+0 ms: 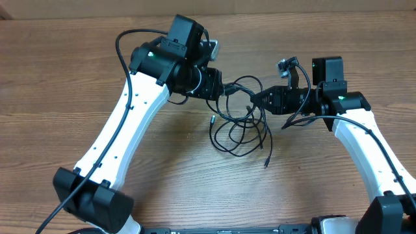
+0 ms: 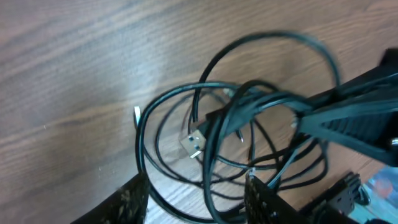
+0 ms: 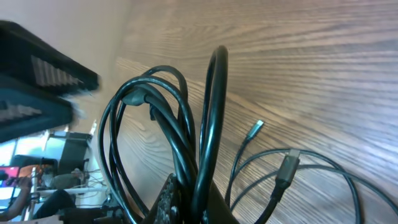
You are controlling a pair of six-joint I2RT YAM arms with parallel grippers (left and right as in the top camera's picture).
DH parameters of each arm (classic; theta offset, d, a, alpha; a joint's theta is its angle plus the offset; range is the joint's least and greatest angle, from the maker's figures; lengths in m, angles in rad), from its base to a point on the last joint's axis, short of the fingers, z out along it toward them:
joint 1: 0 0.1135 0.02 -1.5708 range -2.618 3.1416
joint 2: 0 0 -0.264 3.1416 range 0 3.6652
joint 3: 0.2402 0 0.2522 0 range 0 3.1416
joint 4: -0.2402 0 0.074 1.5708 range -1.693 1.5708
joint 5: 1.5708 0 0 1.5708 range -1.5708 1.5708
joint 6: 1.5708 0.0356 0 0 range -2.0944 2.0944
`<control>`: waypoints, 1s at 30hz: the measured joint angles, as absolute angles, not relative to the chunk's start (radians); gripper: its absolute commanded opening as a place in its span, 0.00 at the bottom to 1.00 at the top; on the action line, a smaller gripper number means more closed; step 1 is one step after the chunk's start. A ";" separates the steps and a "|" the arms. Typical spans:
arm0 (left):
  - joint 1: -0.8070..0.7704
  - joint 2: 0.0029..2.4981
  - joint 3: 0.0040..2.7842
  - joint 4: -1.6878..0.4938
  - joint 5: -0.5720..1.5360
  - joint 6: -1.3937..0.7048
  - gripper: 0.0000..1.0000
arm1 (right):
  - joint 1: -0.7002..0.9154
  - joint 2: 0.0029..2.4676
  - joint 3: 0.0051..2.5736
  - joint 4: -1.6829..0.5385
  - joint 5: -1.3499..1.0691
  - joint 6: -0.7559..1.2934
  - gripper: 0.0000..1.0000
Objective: Untangle cables
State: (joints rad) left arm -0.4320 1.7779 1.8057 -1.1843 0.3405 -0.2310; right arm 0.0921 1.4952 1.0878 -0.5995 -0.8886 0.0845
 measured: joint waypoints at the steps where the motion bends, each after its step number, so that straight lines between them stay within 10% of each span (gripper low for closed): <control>1: -0.432 1.787 1.806 -1.193 0.342 -0.229 0.47 | 0.092 1.495 1.088 -0.595 -0.894 0.086 0.04; 7: -0.432 1.841 1.806 -1.208 0.345 -0.211 0.42 | 0.092 1.495 1.088 -0.594 -0.912 0.085 0.04; 11: -0.432 1.847 1.806 -1.197 0.351 -0.194 0.04 | 0.093 1.495 1.088 -0.592 -0.933 0.086 0.04; 30: -0.423 1.845 1.806 -1.147 0.280 -0.166 0.04 | 0.092 1.497 1.088 -0.457 -1.309 0.093 0.04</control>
State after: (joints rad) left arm -0.4232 1.8446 1.8057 -1.1469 0.2798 -0.1661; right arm 0.0921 1.4975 1.0878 -0.4568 -1.3090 0.0933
